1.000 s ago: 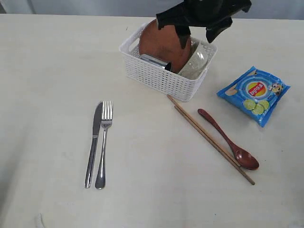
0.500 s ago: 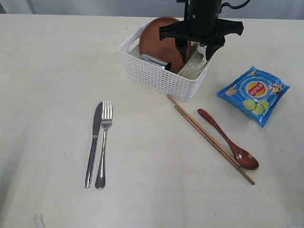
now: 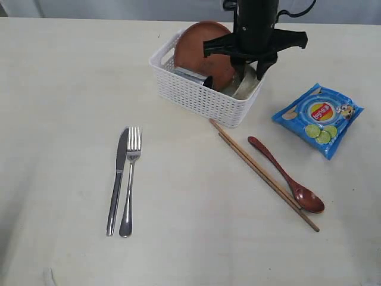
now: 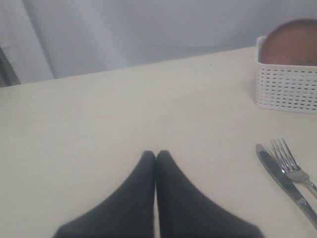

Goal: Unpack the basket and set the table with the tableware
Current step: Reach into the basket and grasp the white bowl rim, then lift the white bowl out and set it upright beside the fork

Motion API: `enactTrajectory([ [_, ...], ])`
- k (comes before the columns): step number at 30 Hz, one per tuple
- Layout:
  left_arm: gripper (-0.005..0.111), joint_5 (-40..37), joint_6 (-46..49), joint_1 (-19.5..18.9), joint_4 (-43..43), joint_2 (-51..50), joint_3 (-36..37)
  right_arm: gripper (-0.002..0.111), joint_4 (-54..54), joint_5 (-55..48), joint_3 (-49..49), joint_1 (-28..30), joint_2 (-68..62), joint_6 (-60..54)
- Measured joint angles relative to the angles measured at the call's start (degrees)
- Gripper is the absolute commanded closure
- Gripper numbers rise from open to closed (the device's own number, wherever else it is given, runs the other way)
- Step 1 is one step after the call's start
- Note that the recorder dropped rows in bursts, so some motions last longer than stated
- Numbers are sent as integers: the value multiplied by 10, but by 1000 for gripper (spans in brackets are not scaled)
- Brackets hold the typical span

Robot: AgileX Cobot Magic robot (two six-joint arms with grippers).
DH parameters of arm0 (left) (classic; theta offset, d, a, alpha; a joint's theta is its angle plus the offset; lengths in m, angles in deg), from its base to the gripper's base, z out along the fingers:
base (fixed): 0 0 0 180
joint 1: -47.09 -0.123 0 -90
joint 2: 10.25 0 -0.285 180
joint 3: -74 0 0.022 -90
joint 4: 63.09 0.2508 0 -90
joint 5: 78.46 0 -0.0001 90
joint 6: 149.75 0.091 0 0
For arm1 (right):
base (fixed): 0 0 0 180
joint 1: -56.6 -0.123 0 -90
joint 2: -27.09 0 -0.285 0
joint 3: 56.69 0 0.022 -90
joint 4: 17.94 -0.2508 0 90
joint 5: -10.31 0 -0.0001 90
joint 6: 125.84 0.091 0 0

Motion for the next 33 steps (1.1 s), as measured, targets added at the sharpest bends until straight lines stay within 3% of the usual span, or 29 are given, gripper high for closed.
enactTrajectory([
  [3,107,0,0,0,0,0,0,109,24,4,0,0,-2,-11],
  [33,107,0,0,0,0,0,0,109,164,-8,87,0,41,-50],
])
